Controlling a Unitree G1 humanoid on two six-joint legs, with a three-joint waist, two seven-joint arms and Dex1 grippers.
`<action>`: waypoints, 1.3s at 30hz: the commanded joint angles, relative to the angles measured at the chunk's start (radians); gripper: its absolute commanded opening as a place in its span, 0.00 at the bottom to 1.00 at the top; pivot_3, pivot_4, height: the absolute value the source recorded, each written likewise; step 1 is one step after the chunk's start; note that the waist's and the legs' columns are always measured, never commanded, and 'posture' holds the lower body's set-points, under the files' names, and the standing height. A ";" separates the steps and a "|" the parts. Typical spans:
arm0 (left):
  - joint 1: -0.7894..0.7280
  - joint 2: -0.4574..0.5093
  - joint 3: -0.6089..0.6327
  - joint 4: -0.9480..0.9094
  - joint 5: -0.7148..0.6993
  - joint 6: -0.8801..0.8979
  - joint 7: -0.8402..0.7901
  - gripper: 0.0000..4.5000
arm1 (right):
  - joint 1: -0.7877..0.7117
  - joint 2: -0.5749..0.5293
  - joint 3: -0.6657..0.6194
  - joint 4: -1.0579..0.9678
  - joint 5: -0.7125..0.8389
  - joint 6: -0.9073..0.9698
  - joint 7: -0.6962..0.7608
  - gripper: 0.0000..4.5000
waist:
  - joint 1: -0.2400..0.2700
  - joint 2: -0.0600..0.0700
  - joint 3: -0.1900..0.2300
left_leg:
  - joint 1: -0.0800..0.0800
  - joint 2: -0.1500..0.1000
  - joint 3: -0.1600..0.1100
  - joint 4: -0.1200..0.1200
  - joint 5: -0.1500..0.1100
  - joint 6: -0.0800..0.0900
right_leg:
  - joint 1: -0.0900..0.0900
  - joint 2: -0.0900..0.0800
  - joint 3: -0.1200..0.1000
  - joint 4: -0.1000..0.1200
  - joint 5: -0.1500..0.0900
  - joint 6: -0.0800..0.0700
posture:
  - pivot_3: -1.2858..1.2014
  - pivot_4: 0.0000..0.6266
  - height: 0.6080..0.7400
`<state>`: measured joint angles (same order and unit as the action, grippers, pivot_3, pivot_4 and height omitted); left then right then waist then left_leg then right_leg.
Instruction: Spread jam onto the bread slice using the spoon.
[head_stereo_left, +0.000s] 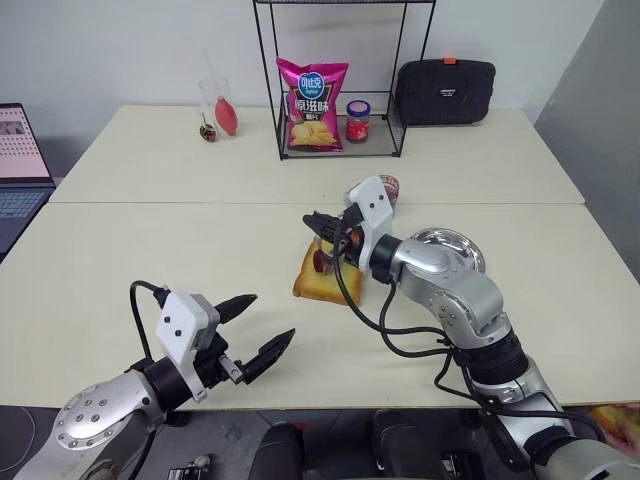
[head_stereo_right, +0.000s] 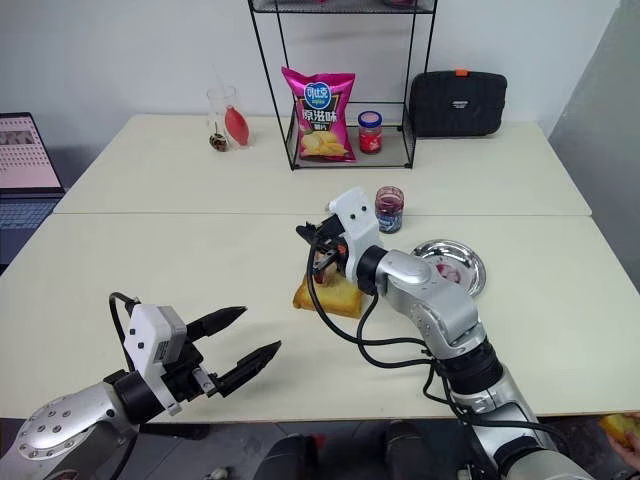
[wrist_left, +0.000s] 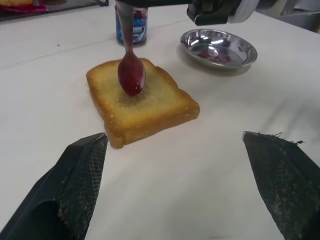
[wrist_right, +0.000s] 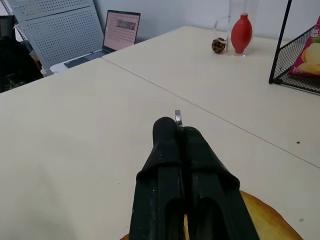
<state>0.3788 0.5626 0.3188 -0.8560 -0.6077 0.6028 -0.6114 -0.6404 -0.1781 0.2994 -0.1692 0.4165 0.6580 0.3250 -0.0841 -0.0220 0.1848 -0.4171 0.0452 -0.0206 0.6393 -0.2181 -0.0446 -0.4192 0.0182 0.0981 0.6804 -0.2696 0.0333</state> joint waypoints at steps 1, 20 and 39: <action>0.018 -0.007 -0.008 -0.017 0.022 -0.051 0.009 1.00 | 0.003 0.015 -0.011 0.025 -0.035 -0.056 0.031 0.00 | 0.001 0.000 0.000 | 0.000 0.000 0.000 0.000 0.000 0.000 | 0.000 0.000 0.000 0.000 0.000 0.000 | 0.52 0.24 1.00; -0.051 -0.015 -0.096 0.173 0.109 -0.222 -0.042 1.00 | -0.021 -0.032 -0.073 0.112 -0.162 -0.136 0.080 0.00 | 0.003 0.000 0.000 | -0.001 -0.001 0.001 0.001 0.000 0.000 | 0.000 0.000 0.000 0.000 0.000 0.001 | 0.52 0.24 1.00; -0.199 -0.019 -0.169 0.104 0.085 -0.103 0.064 1.00 | -0.083 0.034 -0.245 0.089 -0.055 0.039 0.020 0.00 | 0.002 0.000 0.000 | -0.001 0.000 0.000 0.000 0.000 0.000 | 0.000 0.000 0.000 0.000 0.003 0.006 | 0.52 0.24 1.00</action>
<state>0.1953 0.5455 0.1584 -0.6987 -0.5060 0.4901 -0.5681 -0.6926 -0.1701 0.1160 -0.0294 0.3008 0.6401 0.3733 -0.0825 -0.0224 0.1849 -0.4179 0.0449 -0.0202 0.6397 -0.2182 -0.0446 -0.4194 0.0181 0.0980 0.6806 -0.2661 0.0393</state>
